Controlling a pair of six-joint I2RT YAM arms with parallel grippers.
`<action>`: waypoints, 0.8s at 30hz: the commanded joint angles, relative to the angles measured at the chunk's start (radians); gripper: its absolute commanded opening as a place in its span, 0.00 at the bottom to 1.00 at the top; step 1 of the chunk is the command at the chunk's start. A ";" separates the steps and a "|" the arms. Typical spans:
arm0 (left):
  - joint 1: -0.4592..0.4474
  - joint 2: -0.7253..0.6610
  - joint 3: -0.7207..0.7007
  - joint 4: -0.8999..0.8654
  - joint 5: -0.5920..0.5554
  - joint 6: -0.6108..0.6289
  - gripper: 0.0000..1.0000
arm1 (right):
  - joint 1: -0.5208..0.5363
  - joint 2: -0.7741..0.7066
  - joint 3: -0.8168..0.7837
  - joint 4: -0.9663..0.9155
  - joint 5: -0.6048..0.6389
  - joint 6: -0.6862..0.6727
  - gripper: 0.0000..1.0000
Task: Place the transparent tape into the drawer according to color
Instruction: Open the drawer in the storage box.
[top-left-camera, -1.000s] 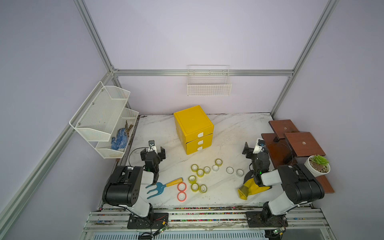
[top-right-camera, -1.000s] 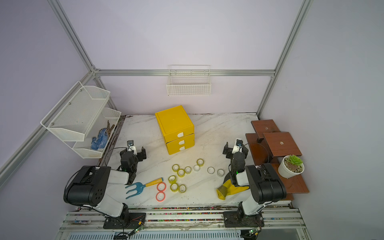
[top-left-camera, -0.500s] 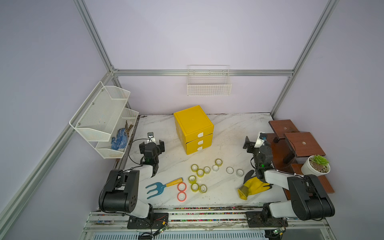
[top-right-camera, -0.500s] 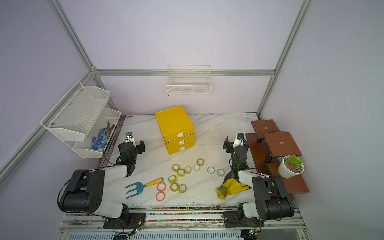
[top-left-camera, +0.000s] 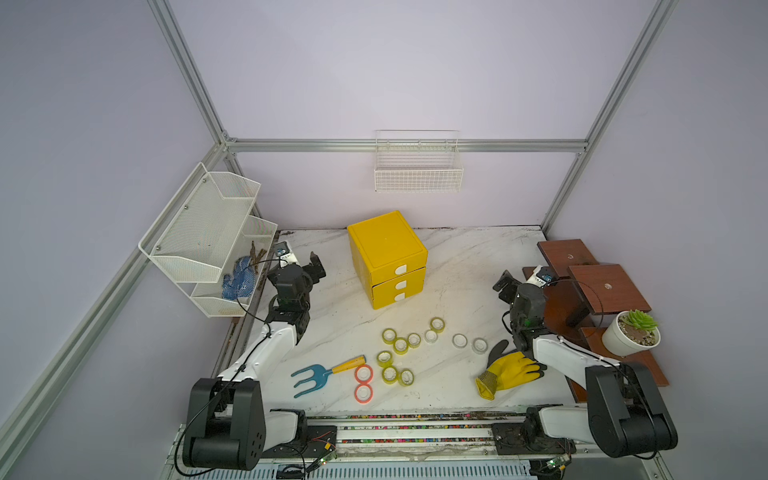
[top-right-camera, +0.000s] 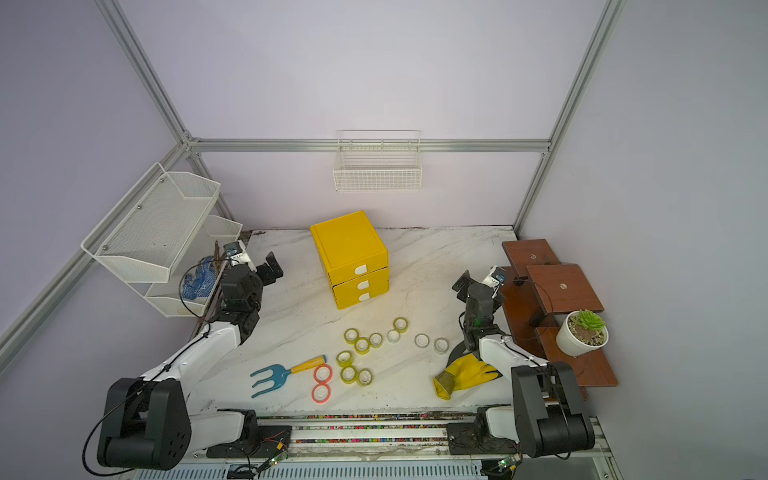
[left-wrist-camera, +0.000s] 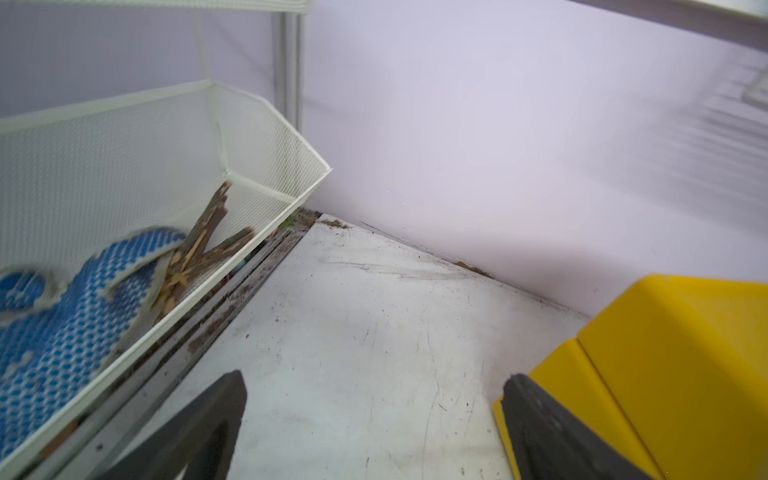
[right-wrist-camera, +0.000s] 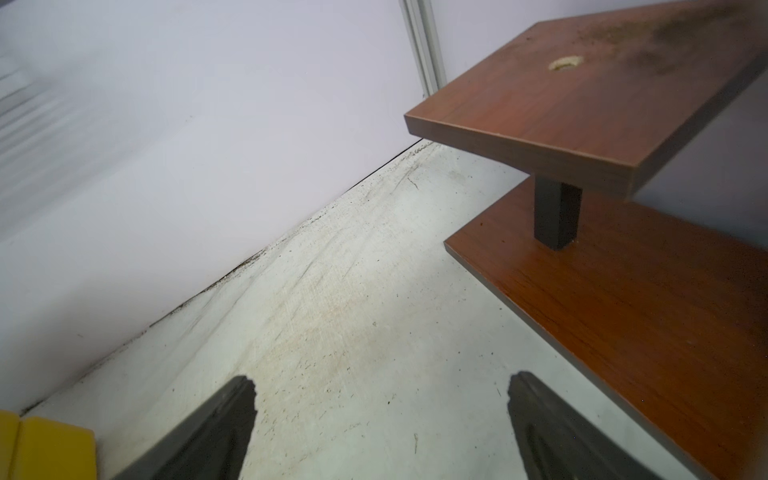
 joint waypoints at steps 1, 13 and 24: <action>0.009 -0.040 0.004 -0.062 -0.047 -0.194 1.00 | -0.009 -0.008 0.015 -0.024 -0.092 0.116 1.00; -0.014 -0.011 0.198 -0.241 0.403 -0.274 1.00 | 0.035 0.007 0.183 -0.209 -0.688 0.094 0.96; -0.092 0.002 0.262 -0.326 0.551 -0.243 1.00 | 0.276 0.156 0.404 -0.279 -0.736 0.039 0.73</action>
